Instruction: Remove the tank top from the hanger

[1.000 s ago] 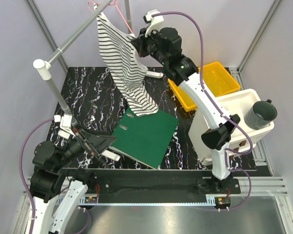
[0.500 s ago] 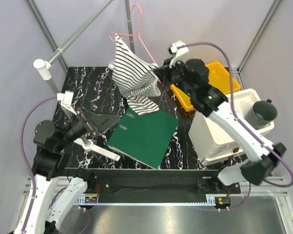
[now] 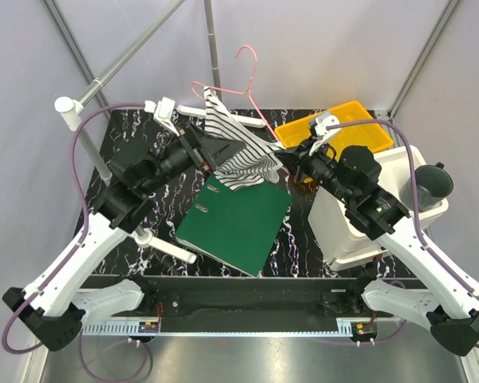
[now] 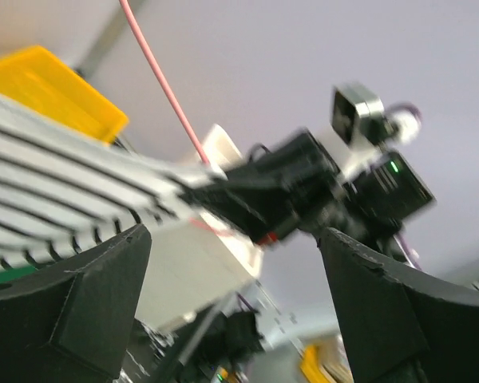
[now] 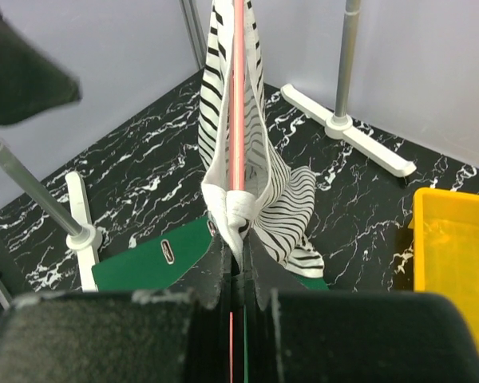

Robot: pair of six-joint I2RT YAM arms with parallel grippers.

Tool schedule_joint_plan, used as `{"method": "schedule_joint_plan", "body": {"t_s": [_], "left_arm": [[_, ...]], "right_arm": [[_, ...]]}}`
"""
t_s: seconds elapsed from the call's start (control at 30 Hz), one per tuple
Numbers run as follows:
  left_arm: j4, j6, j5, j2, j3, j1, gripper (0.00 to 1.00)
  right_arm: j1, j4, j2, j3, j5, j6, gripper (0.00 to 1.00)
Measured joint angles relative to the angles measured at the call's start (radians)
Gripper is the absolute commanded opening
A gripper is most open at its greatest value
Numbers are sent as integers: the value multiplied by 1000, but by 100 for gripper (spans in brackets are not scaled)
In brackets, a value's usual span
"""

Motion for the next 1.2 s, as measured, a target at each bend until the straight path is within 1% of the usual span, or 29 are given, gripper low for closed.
{"method": "schedule_joint_plan", "body": {"t_s": [0.1, 0.23, 0.37, 0.4, 0.43, 0.47, 0.53, 0.57, 0.63, 0.67, 0.7, 0.73, 0.77, 0.8, 0.9, 0.93, 1.03, 1.2], "left_arm": [[24, 50, -96, 76, 49, -11, 85], [79, 106, -202, 182, 76, -19, 82], [105, 153, -261, 300, 103, -19, 81], [109, 160, -269, 328, 111, -20, 79], [109, 165, -276, 353, 119, -20, 73], [109, 168, -281, 373, 123, -20, 63], [118, 170, -280, 396, 125, -20, 50], [122, 175, -281, 400, 126, -22, 35], [127, 180, -281, 401, 130, -25, 19], [130, 190, -283, 401, 134, -25, 11], [133, 195, -280, 401, 135, -25, 0], [138, 187, -274, 401, 136, -25, 0], [151, 172, -268, 401, 137, -30, 0], [165, 159, -253, 401, 142, -40, 0], [175, 187, -248, 401, 148, -43, 0], [171, 197, -249, 401, 148, -37, 0], [161, 214, -251, 401, 148, -26, 0], [149, 243, -256, 393, 147, -24, 0]], "right_arm": [[0, 14, -4, -34, -2, -4, 0], [0, 19, -3, -76, -2, -17, 0], [0, 24, 0, -84, -5, -30, 0], [0, 28, 0, -85, -8, -32, 0], [0, 34, 0, -87, -12, -35, 0], [0, 43, 0, -92, -24, -38, 0], [0, 45, 0, -107, -31, -40, 0], [-2, 46, 0, -119, -34, -40, 0], [-2, 49, 0, -141, -47, -39, 0], [-2, 55, -2, -153, -53, -35, 5], [-2, 64, -5, -166, -56, -29, 10], [-2, 69, -6, -177, -58, -20, 17], [-2, 68, -6, -186, -64, -5, 37], [-2, 60, -5, -198, -74, 8, 47], [-2, 47, -6, -204, -83, 64, 73], [-2, 47, -9, -204, -83, 82, 74], [-2, 29, -22, -200, -79, 133, 74], [-2, -11, -29, -168, -72, 181, 67]]}}
